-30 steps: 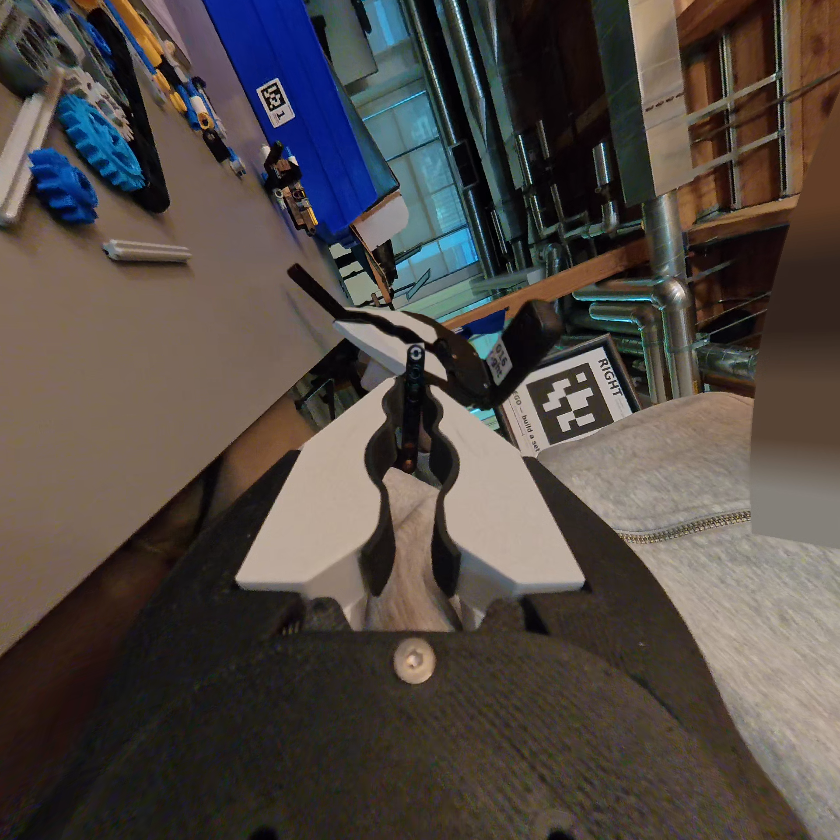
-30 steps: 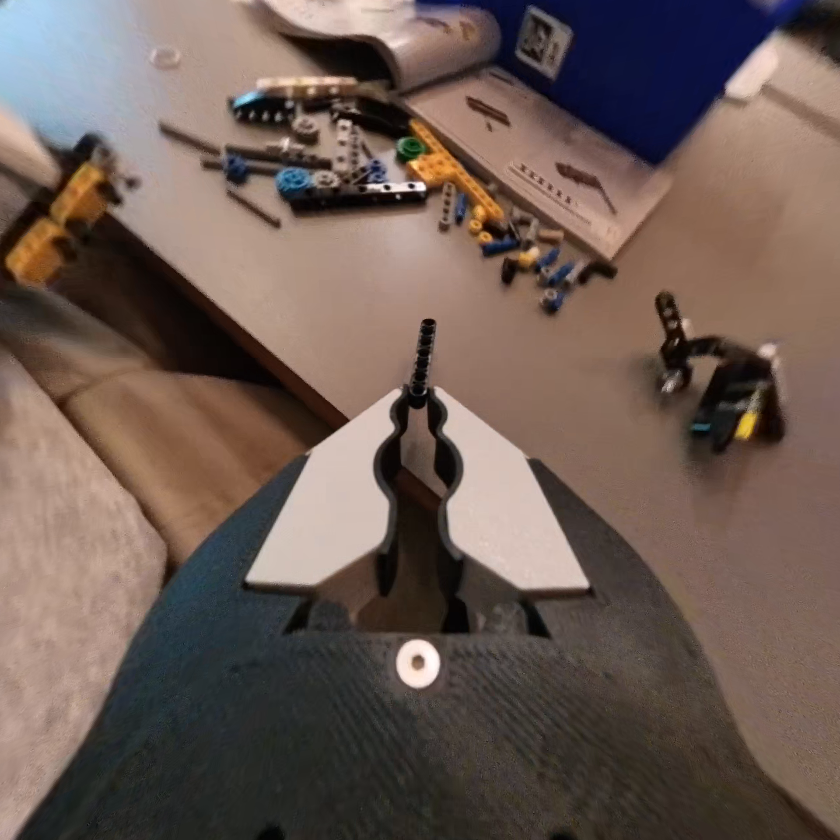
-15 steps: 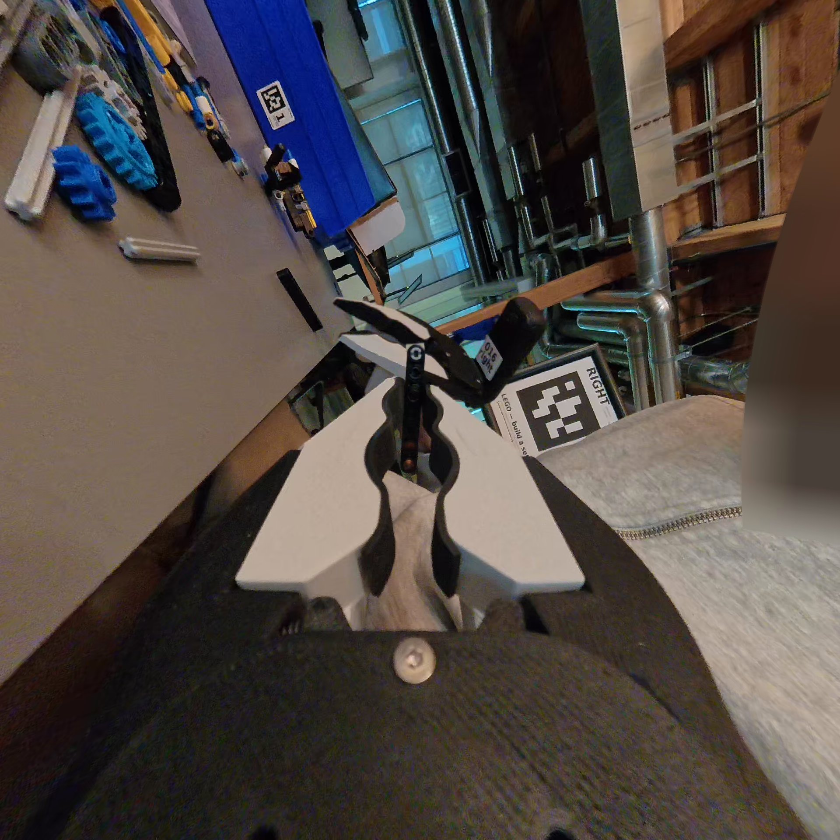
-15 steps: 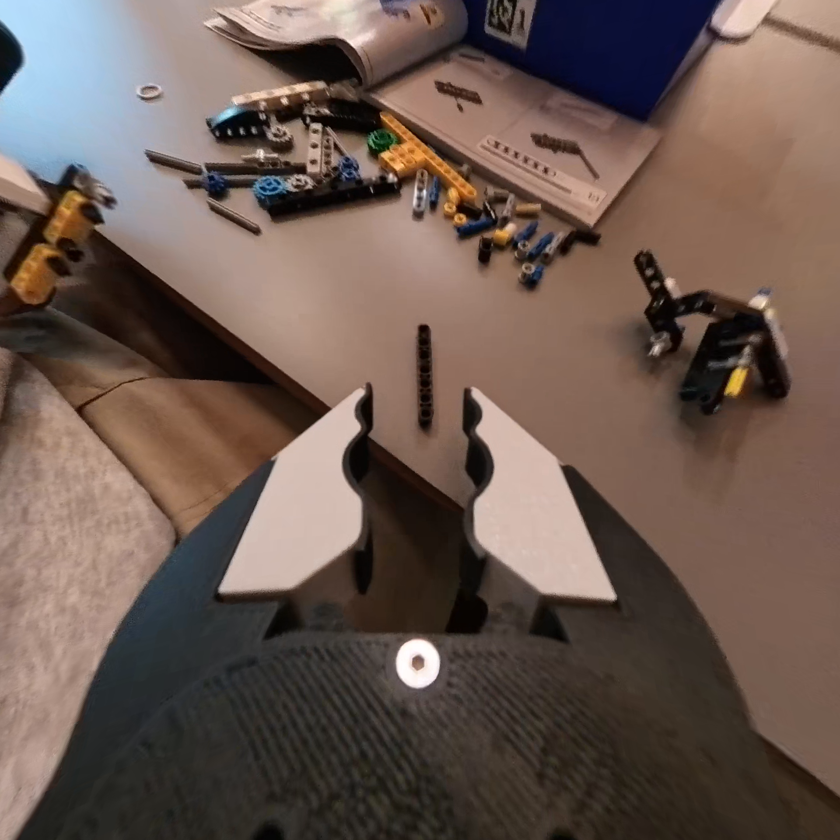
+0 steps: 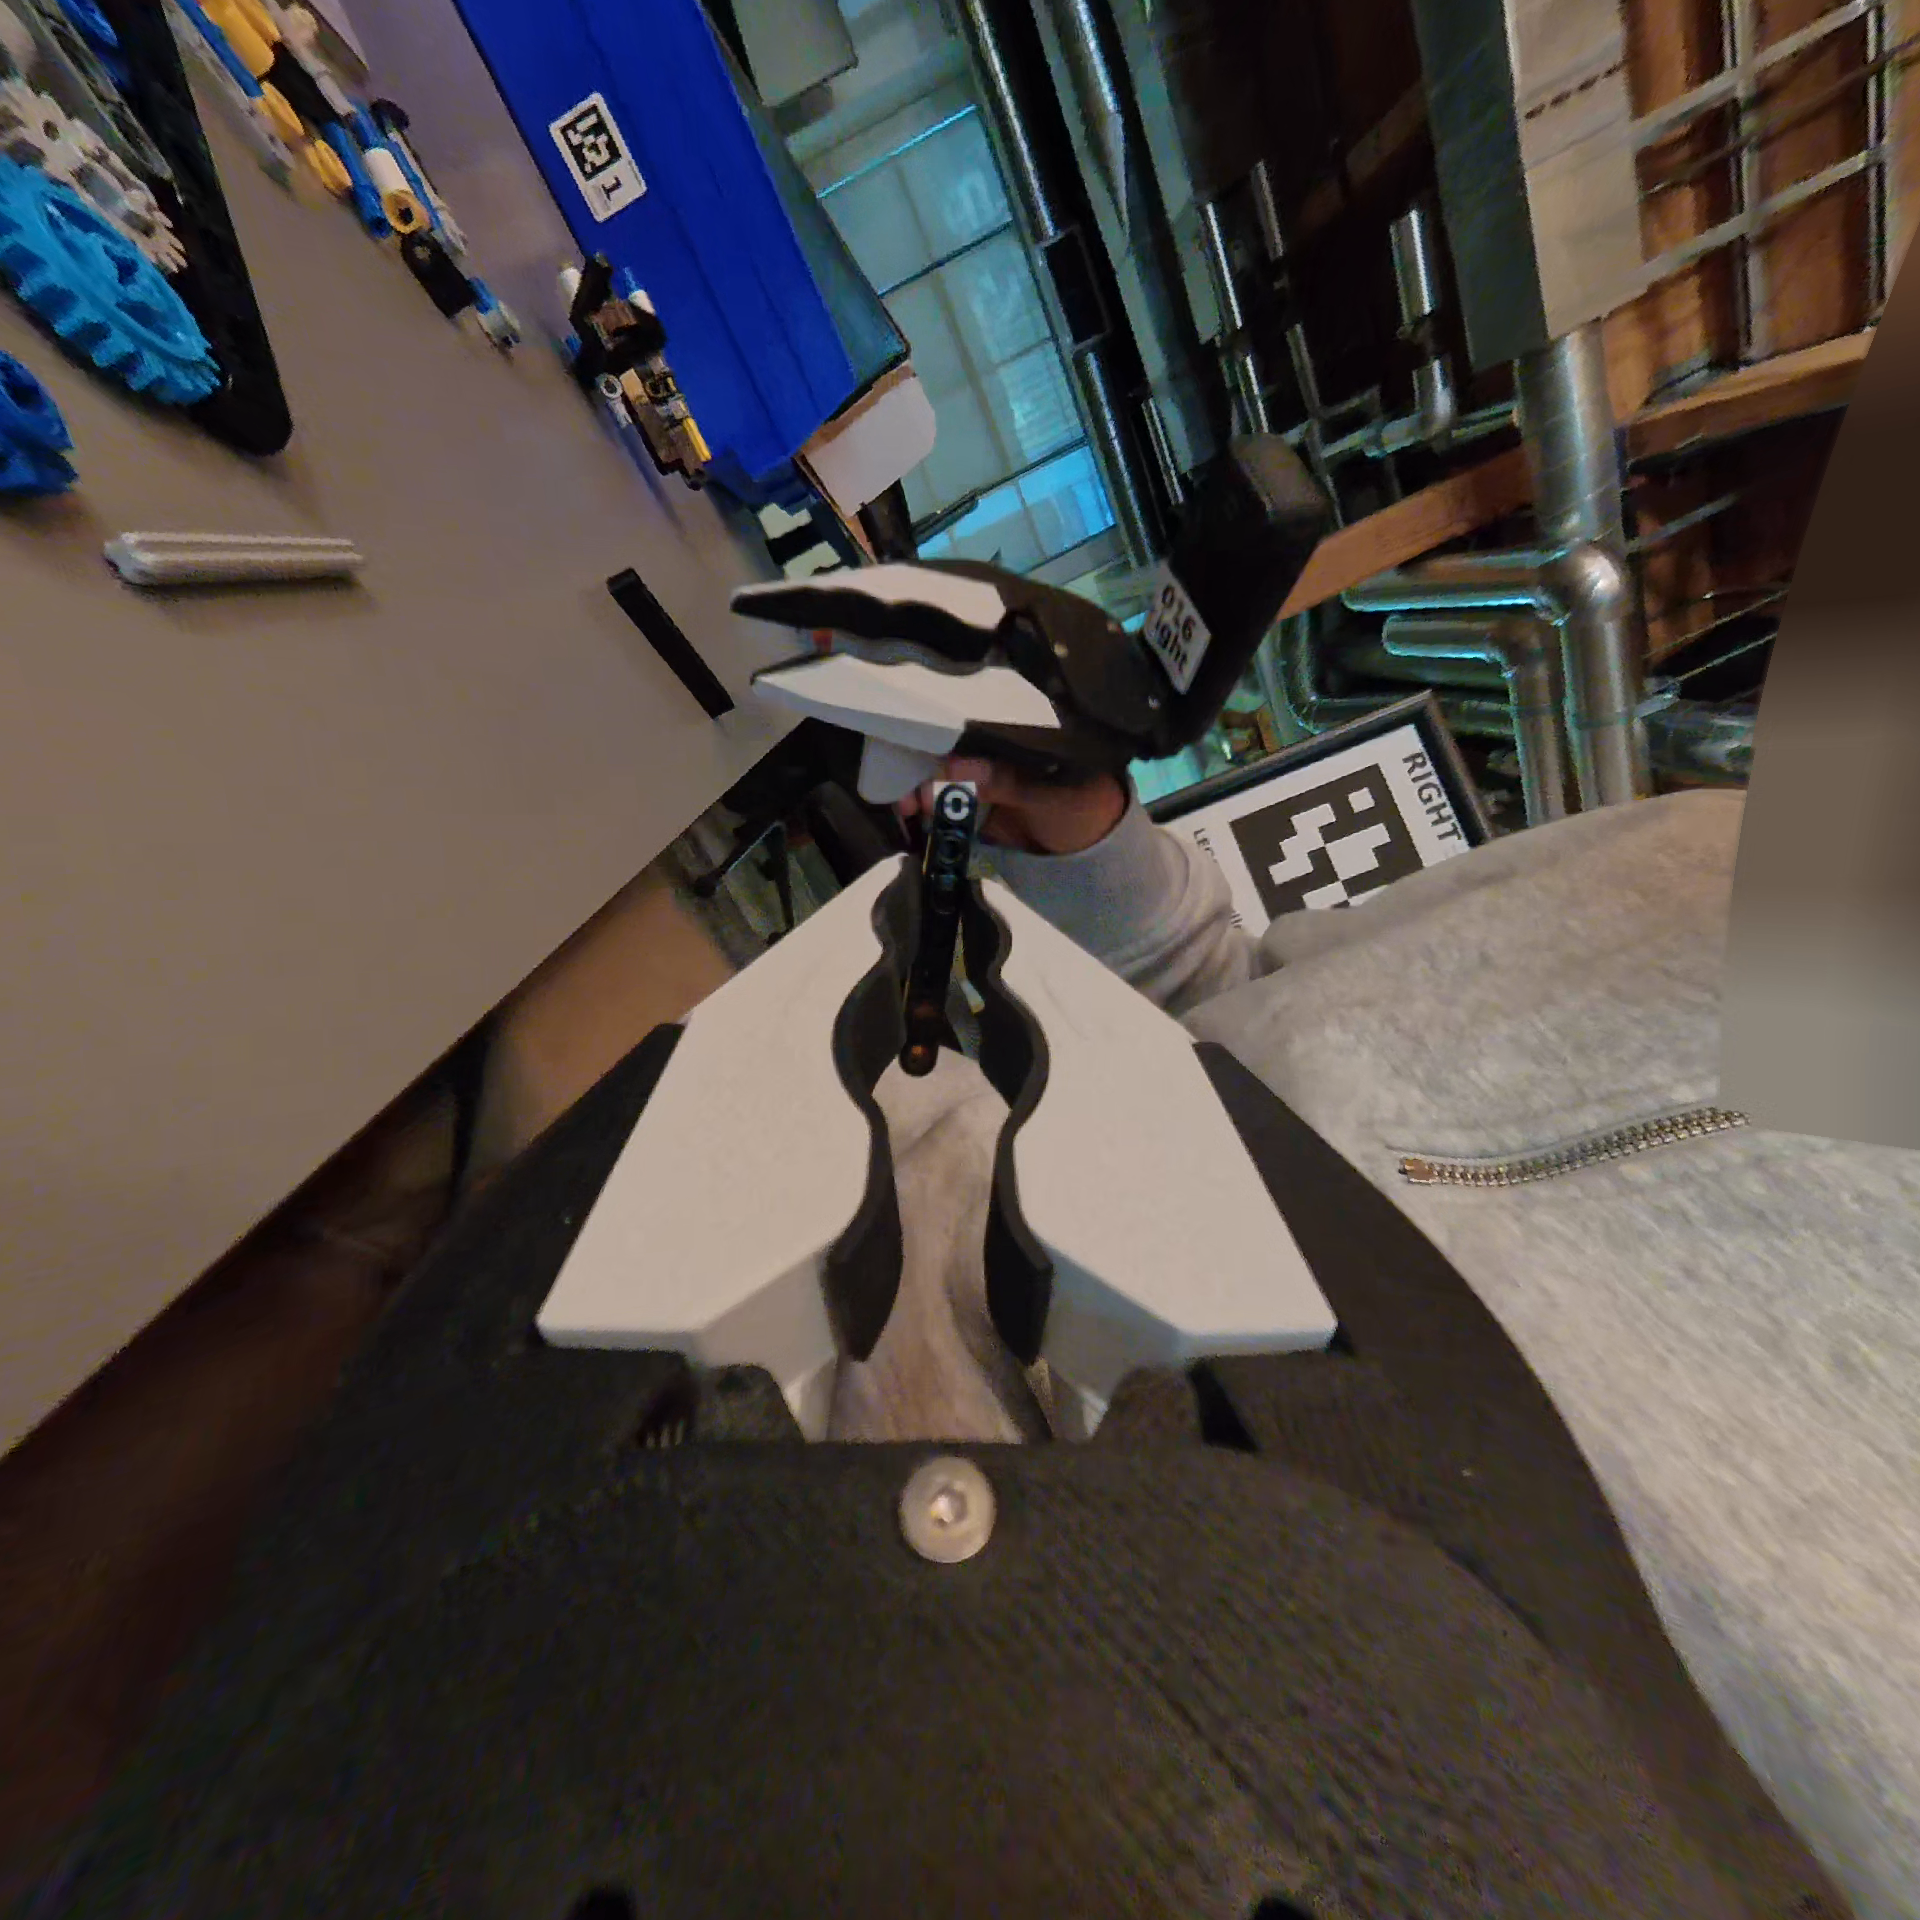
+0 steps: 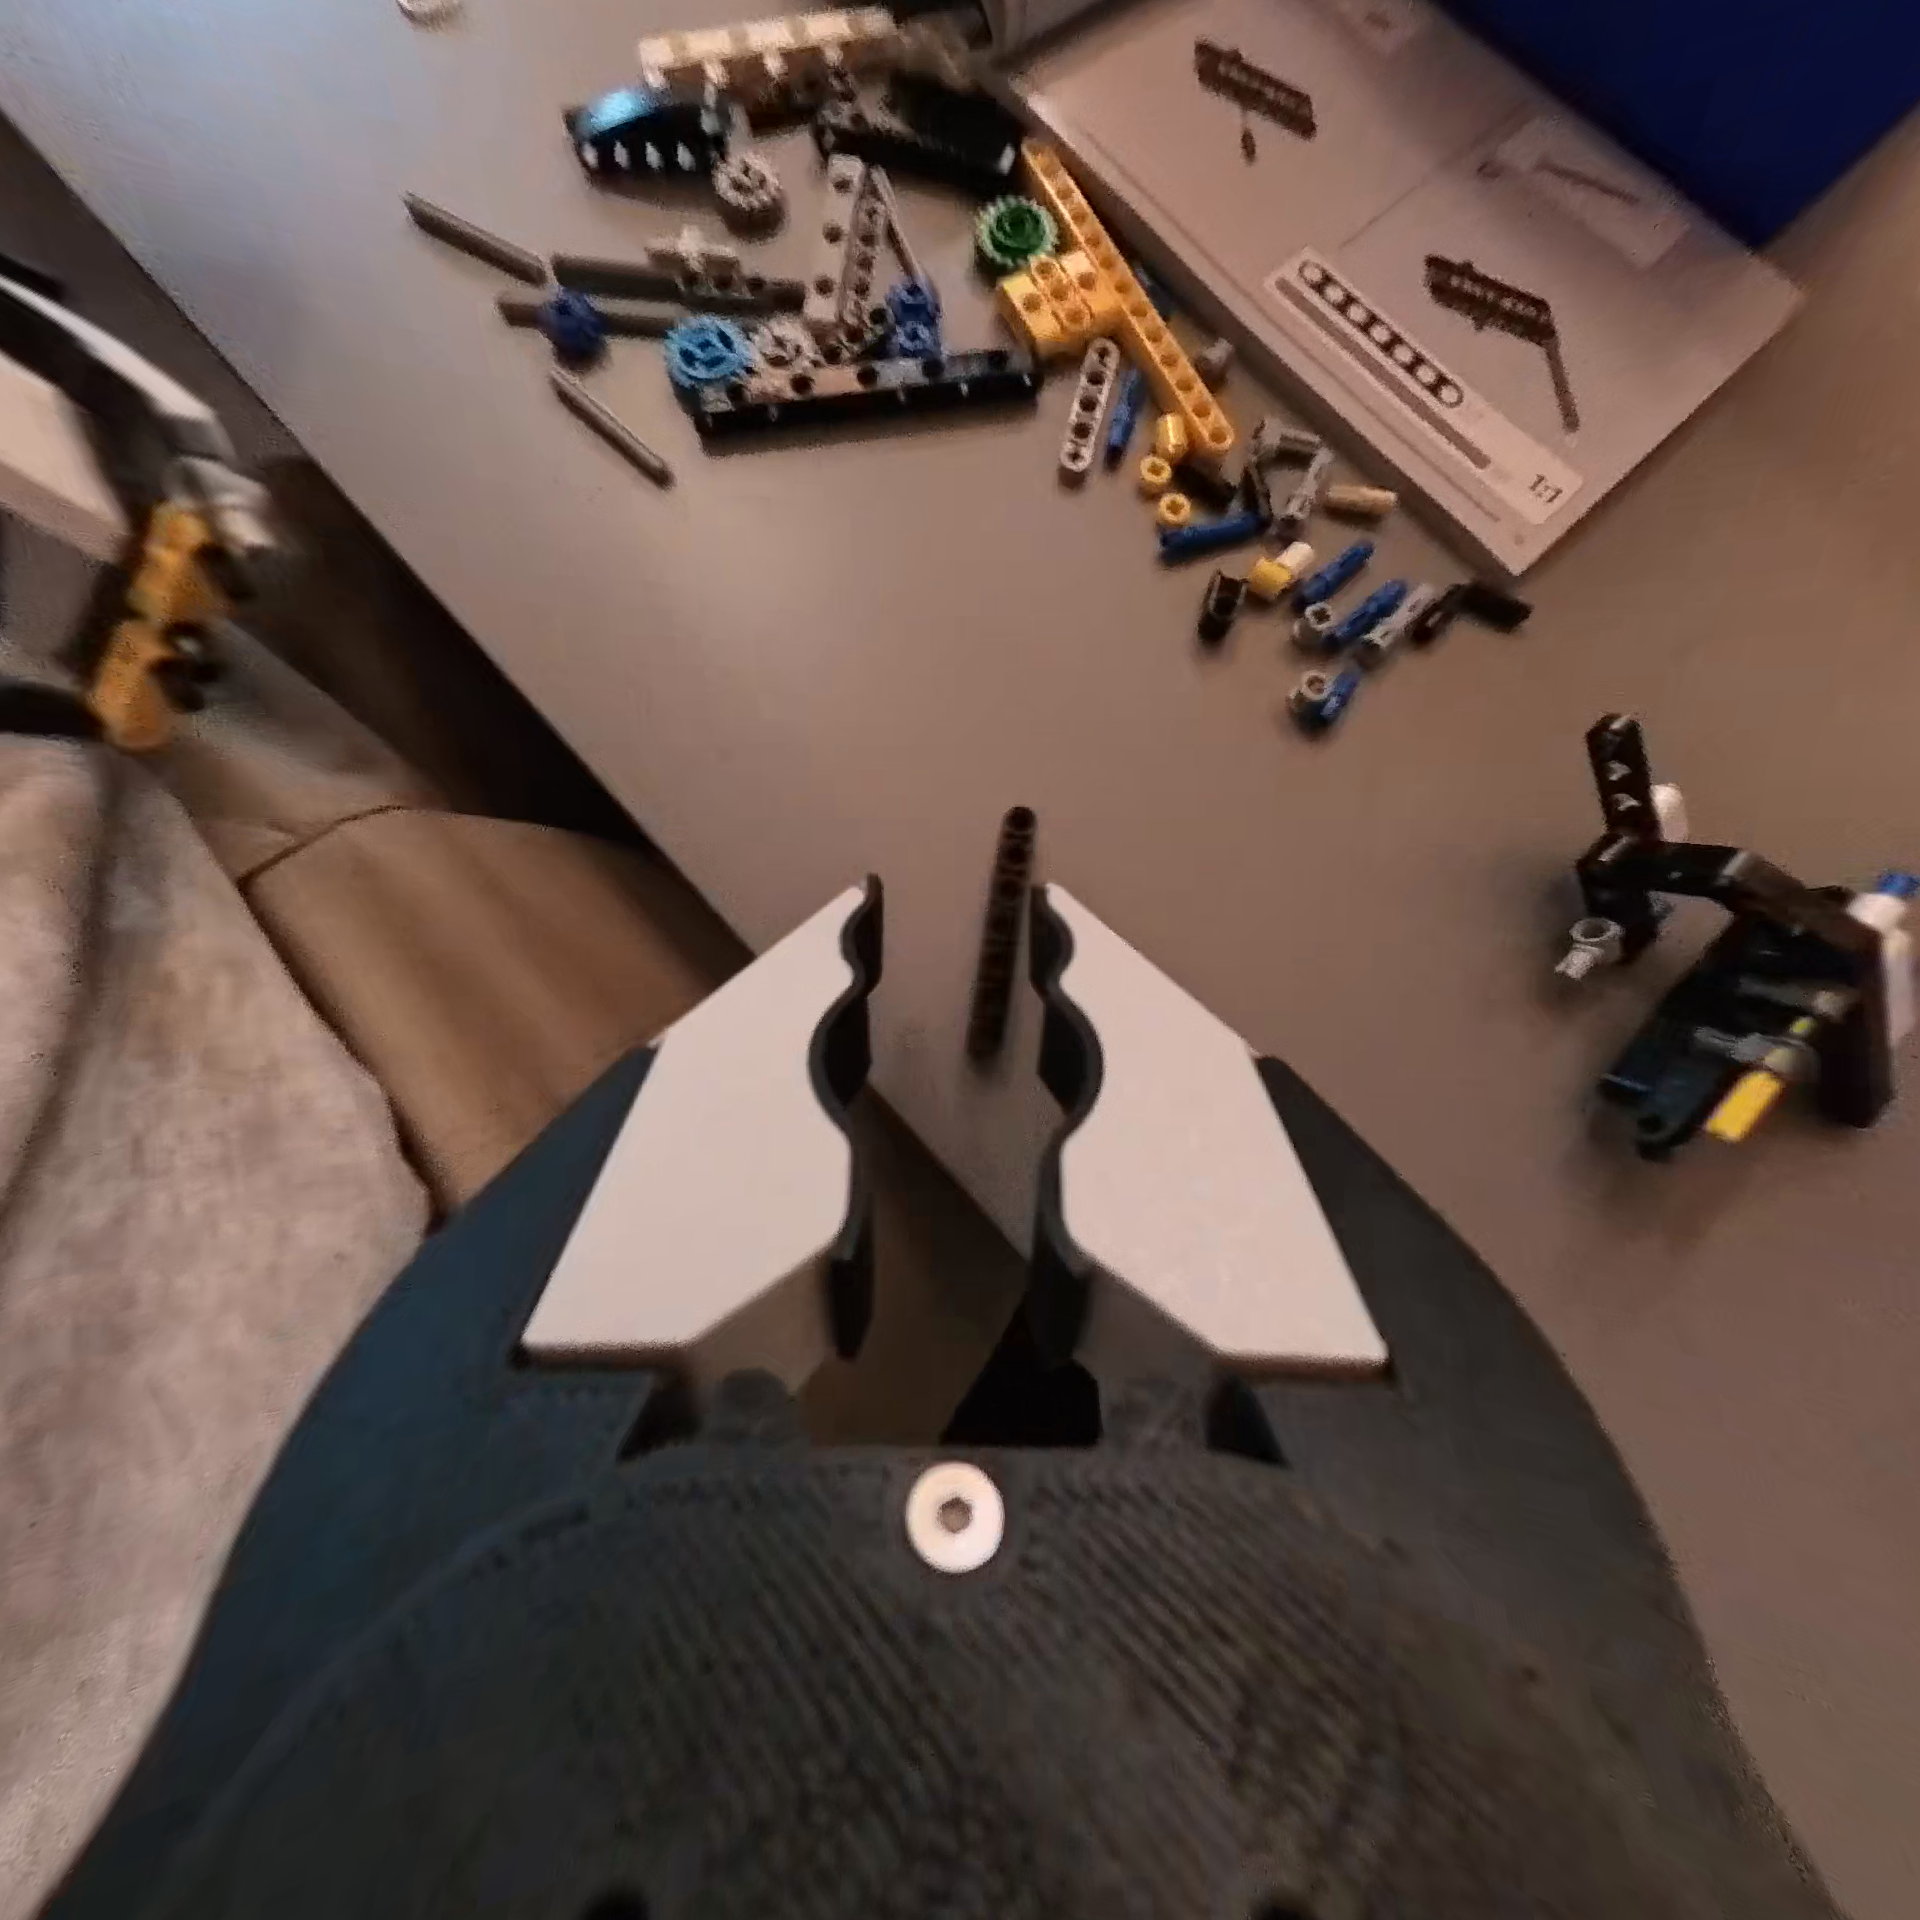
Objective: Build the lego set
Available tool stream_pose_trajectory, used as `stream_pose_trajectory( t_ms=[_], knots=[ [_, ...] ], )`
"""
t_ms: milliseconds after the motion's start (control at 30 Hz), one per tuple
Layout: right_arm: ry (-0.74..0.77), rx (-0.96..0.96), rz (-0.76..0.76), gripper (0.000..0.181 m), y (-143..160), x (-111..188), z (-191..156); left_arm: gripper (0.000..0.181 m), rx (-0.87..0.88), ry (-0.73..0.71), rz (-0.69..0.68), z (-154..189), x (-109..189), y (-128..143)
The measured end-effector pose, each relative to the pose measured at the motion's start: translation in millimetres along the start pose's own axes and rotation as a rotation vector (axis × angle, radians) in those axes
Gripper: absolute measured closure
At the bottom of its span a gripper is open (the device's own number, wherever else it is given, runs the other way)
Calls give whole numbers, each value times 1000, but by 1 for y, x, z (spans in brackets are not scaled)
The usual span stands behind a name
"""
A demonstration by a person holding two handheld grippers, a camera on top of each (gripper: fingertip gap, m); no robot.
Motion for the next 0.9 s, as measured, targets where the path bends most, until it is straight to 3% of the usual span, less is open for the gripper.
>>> stream_pose_trajectory(
  t_ms=[33,100,200,267,667,833,900],
  knots=[
    [7,-2,-19,154,-1,-2,5,174,-4,-6,-5,0,0,0],
    [-1,-18,-57,150,-2,-6,12,175,-11,-13,-8,1,-1,1],
    [-35,-79,-131,159,-3,-13,20,174,-23,-26,-19,1,-2,2],
    [-30,-100,-142,168,-4,-15,24,175,-35,-29,-23,1,-2,2],
    [-67,-66,-216,176,-11,-22,26,175,-58,-48,-26,3,-4,2],
    [-267,-75,30,176,-34,-20,-1,174,2,-26,44,-1,2,-4],
    [-423,-202,165,177,-41,-22,-18,174,52,12,73,-3,4,-7]
  ],
)
Point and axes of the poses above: each gripper's, where its closed fingertips meet, x back along the fingers, y out of its underside, z = x × y across the jaws, the point moved 10 cm from there along x, back along the fingers, and after that the axes turned 15 degrees about -y, right-handed, at the moved point
